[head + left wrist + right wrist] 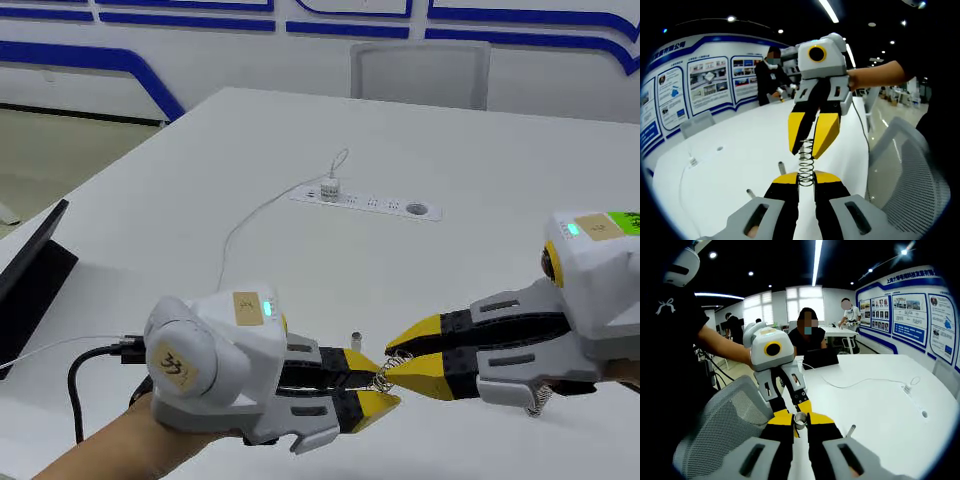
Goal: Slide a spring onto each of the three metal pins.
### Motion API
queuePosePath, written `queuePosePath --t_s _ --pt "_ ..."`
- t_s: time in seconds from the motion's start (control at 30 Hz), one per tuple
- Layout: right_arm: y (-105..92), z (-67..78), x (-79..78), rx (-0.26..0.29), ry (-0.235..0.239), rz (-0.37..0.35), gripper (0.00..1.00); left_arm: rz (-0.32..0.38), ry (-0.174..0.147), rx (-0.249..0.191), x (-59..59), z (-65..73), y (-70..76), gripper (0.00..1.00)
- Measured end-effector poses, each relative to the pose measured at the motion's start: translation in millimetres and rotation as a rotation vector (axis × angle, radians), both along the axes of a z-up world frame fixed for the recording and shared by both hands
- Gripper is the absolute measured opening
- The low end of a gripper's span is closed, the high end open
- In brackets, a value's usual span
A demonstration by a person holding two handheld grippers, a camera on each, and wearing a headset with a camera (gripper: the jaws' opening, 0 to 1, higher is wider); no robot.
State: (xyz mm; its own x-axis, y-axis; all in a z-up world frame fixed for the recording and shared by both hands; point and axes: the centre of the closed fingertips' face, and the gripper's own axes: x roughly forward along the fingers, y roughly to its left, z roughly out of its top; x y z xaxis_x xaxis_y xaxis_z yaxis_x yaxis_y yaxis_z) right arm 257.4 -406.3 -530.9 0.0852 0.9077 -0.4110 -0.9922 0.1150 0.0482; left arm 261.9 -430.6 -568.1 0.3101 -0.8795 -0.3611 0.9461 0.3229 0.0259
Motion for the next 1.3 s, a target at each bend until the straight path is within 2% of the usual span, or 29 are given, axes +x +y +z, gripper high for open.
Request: queuePosePath --t_s 0.03,0.1,0.13,0.17,0.23,0.4,0.53,0.63,0.7,0.8,1.0,1.23,1.3 --pt "1.1 -1.4 -0.7 -0.006 -0.002 0.001 0.10 0.002 0.017 0.003 -0.3 -2.0 1.0 0.10" --pt "2.9 -4.7 -0.2 -0.023 -0.009 -0.005 0.10 0.006 0.005 0.012 1.2 -3.7 3.6 0.11" --pt "4.0 -4.4 -0.2 -0.021 -0.010 -0.005 0.10 0.007 0.016 0.007 0.8 -4.2 4.8 0.11" --pt "5.5 -3.3 0.3 -0.015 -0.010 -0.006 0.10 0.014 0.042 -0.005 -0.1 -4.4 5.6 0.11" --pt "7.3 -2.7 2.3 -0.016 -0.018 -0.011 0.10 0.025 0.017 -0.001 2.4 -3.7 7.9 0.12" --pt "8.5 -1.8 10.7 -0.017 -0.028 -0.031 0.10 0.053 0.016 0.007 4.1 -6.5 13.4 0.19" --pt "8.0 1.8 17.1 -0.019 -0.039 -0.052 0.10 0.106 0.021 0.019 9.0 -13.2 23.1 0.27" --pt "6.3 2.3 21.8 -0.029 -0.052 -0.072 0.10 0.157 0.044 -0.007 12.0 -15.9 32.3 0.30" --pt "4.1 1.5 25.9 -0.038 -0.055 -0.093 0.10 0.224 0.039 -0.040 19.1 -13.9 40.7 0.36" --pt "-0.1 -1.9 31.4 -0.061 -0.059 -0.126 0.10 0.293 0.037 -0.085 25.8 -10.0 52.6 0.50" --pt "-5.3 -4.7 40.6 -0.079 -0.061 -0.172 0.10 0.335 0.041 -0.047 26.3 -19.5 69.4 0.62" --pt "-8.2 -9.8 51.1 -0.095 -0.060 -0.207 0.10 0.386 0.069 -0.076 24.6 -23.8 76.5 0.70" --pt "-9.1 -10.9 54.8 -0.098 -0.061 -0.218 0.10 0.398 0.073 -0.093 22.8 -23.1 75.1 0.81"
